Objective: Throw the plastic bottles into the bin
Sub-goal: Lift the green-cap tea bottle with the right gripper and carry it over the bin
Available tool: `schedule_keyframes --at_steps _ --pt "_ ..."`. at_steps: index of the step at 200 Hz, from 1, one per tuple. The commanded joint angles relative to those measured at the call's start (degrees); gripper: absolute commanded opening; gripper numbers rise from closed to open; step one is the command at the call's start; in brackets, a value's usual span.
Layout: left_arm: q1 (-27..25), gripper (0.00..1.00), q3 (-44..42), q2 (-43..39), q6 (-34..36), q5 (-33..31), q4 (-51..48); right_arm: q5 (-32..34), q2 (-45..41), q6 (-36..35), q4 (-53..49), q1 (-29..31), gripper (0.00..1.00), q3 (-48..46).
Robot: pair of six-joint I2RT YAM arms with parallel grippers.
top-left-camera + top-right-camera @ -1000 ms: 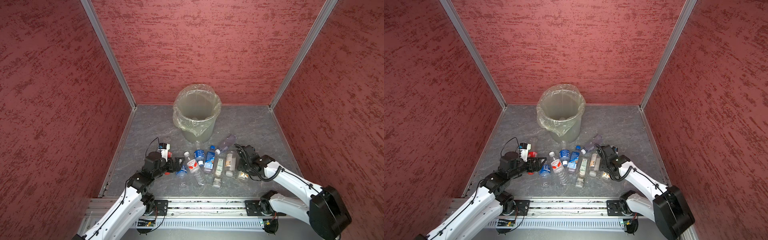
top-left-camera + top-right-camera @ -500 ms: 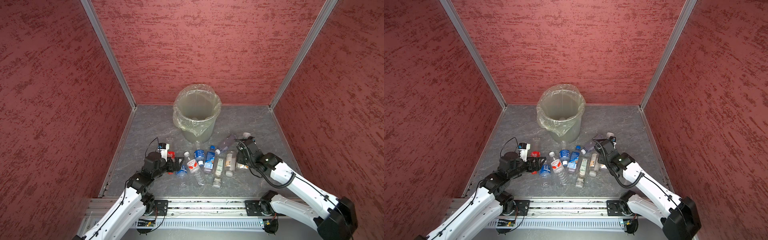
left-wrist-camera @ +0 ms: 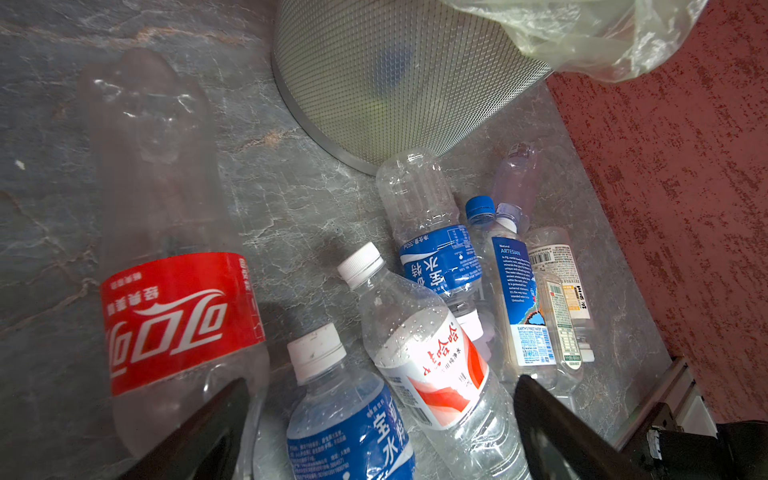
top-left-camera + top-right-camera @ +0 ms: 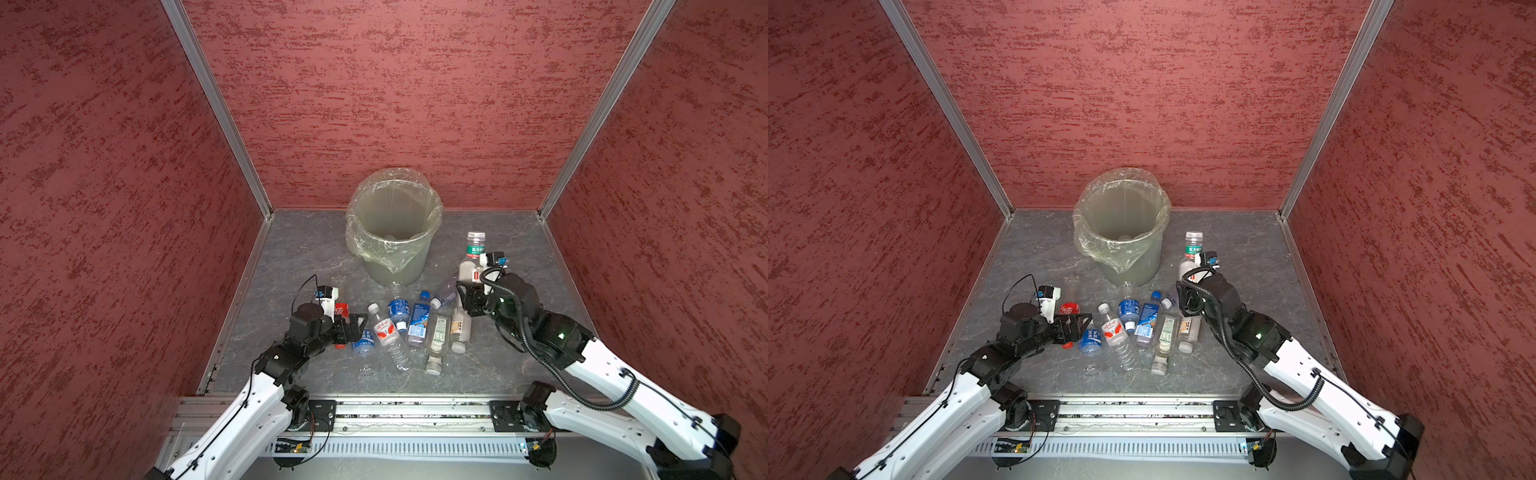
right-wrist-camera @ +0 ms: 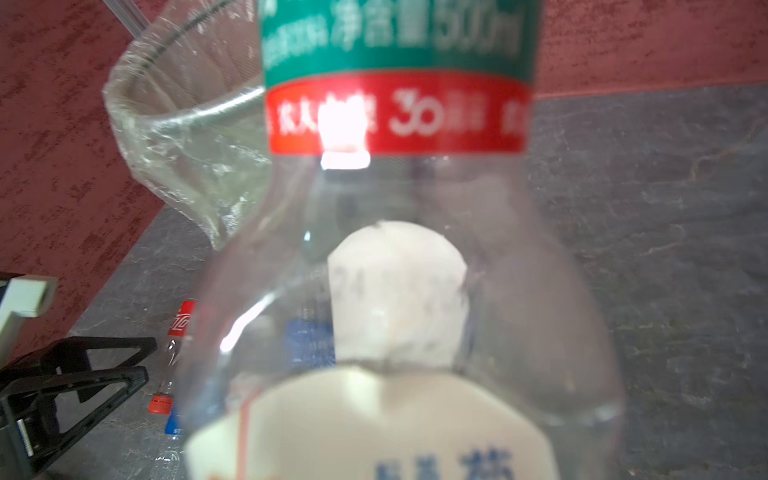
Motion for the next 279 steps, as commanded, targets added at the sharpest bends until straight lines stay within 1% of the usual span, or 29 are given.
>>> schedule_keyframes --at_steps 1,23,47,67,79,84,92,100,112,118,120,123,136,146,157,181,212,225,260,279 --pt "-0.2 1.0 0.1 -0.2 -0.3 -1.1 -0.3 5.9 -0.7 -5.0 6.9 2.4 0.4 2.8" --pt "-0.2 0.99 0.1 -0.2 -0.4 -1.2 -0.3 6.0 1.2 -6.7 9.4 3.0 0.4 6.3" --pt "-0.2 1.0 0.1 -0.1 -0.4 -1.3 -0.2 6.0 6.9 -9.6 11.2 3.1 0.4 12.9" --pt "-0.2 0.99 0.1 -0.1 -0.4 -1.3 -0.2 6.3 15.2 -13.3 11.8 3.0 0.39 22.6" --pt "-0.2 1.0 0.1 -0.2 -0.4 -1.2 -0.2 5.8 22.3 -15.8 11.7 1.9 0.39 30.8" --pt "-0.2 0.99 0.0 -0.2 -0.3 -1.2 -0.2 4.5 25.8 -16.3 11.3 1.0 0.4 34.2" --pt "-0.1 1.0 0.0 -0.5 -0.3 -1.1 -0.2 2.4 31.3 -16.6 10.3 -1.0 0.47 40.9" --pt "-0.1 0.99 -0.1 -0.7 -0.3 -1.1 -0.3 0.7 37.7 -16.6 8.8 -3.0 0.59 47.9" --pt "0.1 1.0 -0.1 -1.1 -0.4 -1.0 -0.5 -1.1 46.4 -16.9 5.0 -5.3 0.82 58.8" --pt "0.1 0.99 -0.1 -1.3 -0.4 -1.0 -0.7 -1.7 50.7 -16.6 2.2 -6.5 0.94 64.4" --pt "0.1 1.0 -0.1 -1.4 -0.4 -1.0 -0.8 -1.8 52.1 -16.6 1.4 -6.7 0.97 66.4" --pt "0.1 1.0 -0.1 -1.5 -0.4 -1.1 -0.9 -1.6 53.9 -16.6 0.1 -7.1 0.99 69.0" --pt "0.3 0.99 -0.3 -2.3 -0.5 -1.2 -1.2 -0.3 60.8 -16.0 -4.9 -8.4 0.99 78.9" --pt "0.4 1.0 -0.4 -2.8 -0.5 -1.2 -1.5 0.4 63.2 -15.6 -7.0 -8.8 0.99 83.6" --pt "0.5 1.0 -0.4 -3.1 -0.6 -1.2 -1.7 1.3 63.4 -15.8 -6.7 -8.8 0.99 84.8" --pt "0.7 1.0 -0.4 -3.3 -0.6 -1.2 -1.5 1.2 60.5 -17.0 -4.3 -8.8 0.99 83.0" --pt "1.0 0.99 -0.2 -2.5 -0.8 -1.7 -1.5 1.9 58.6 -17.0 -6.1 -8.9 0.99 82.2" --pt "1.0 1.0 0.0 -2.0 -1.0 -2.4 -1.7 2.6 57.1 -16.1 -6.1 -8.8 0.99 79.8" --pt "1.3 0.99 0.8 -0.9 -1.8 -4.5 -2.7 3.8 50.2 -14.5 -2.0 -8.8 0.99 69.1" --pt "1.8 0.99 1.5 0.8 -2.1 -4.8 -3.0 3.5 47.3 -14.3 -1.7 -8.8 0.99 65.8"
